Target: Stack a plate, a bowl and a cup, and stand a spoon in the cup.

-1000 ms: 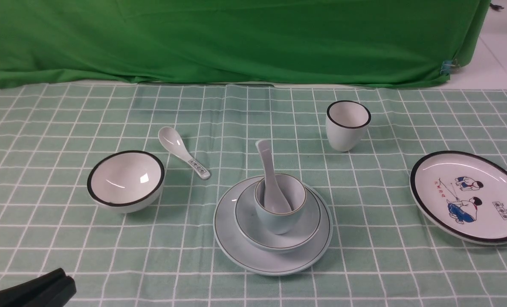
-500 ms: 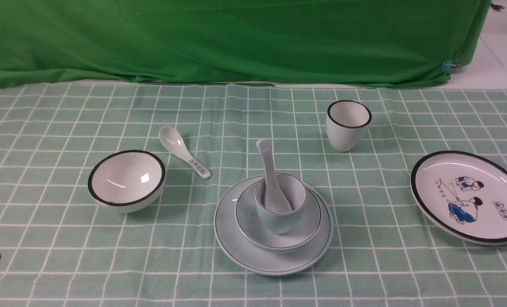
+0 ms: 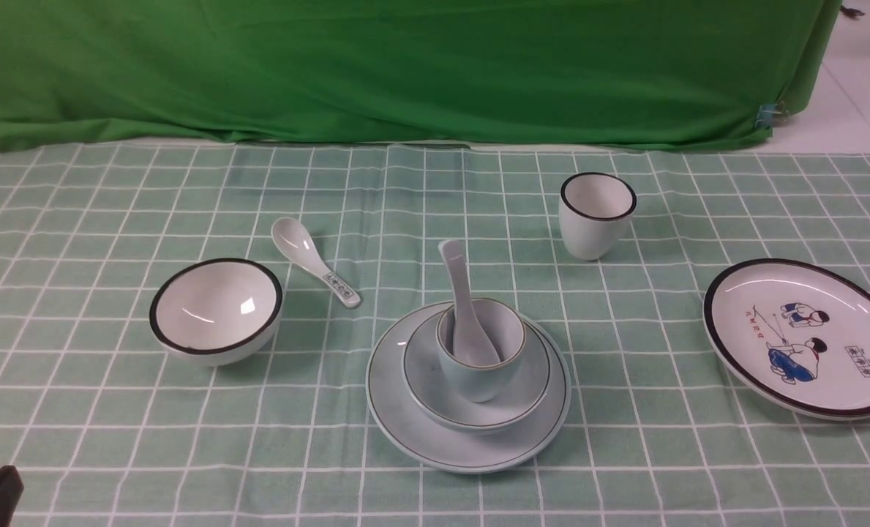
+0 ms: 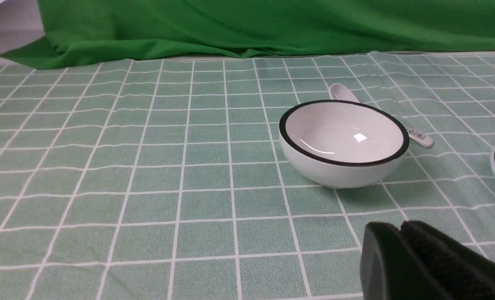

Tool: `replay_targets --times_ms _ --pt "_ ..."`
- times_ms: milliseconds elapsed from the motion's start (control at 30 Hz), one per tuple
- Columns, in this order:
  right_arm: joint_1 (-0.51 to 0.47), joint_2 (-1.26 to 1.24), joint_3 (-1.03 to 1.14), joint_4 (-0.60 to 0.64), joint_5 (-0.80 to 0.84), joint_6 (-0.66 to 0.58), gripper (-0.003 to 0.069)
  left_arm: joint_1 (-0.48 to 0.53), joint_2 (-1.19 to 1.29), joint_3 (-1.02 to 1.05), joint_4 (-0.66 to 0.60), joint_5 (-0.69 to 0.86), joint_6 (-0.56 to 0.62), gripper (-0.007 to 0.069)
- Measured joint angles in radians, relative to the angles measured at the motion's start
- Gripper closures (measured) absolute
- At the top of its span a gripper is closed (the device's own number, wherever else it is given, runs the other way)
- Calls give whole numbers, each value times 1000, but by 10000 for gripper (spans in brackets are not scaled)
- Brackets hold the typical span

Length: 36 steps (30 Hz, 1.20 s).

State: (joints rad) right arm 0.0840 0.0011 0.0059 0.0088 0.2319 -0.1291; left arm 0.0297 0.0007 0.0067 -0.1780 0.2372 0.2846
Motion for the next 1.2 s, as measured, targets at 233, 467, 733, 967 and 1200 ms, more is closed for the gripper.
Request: replay_targets --times_ms 233,467,733,967,1200 --pt "0 0 0 0 0 0 521 0 0 0 0 -1 2 607" --pt "0 0 0 0 0 0 514 0 0 0 0 -1 3 607" --pt "0 0 0 0 0 0 489 0 0 0 0 -1 7 607" --pt "0 0 0 0 0 0 475 0 0 0 0 -1 12 607" --pt "0 0 0 0 0 0 457 0 0 0 0 -2 15 607"
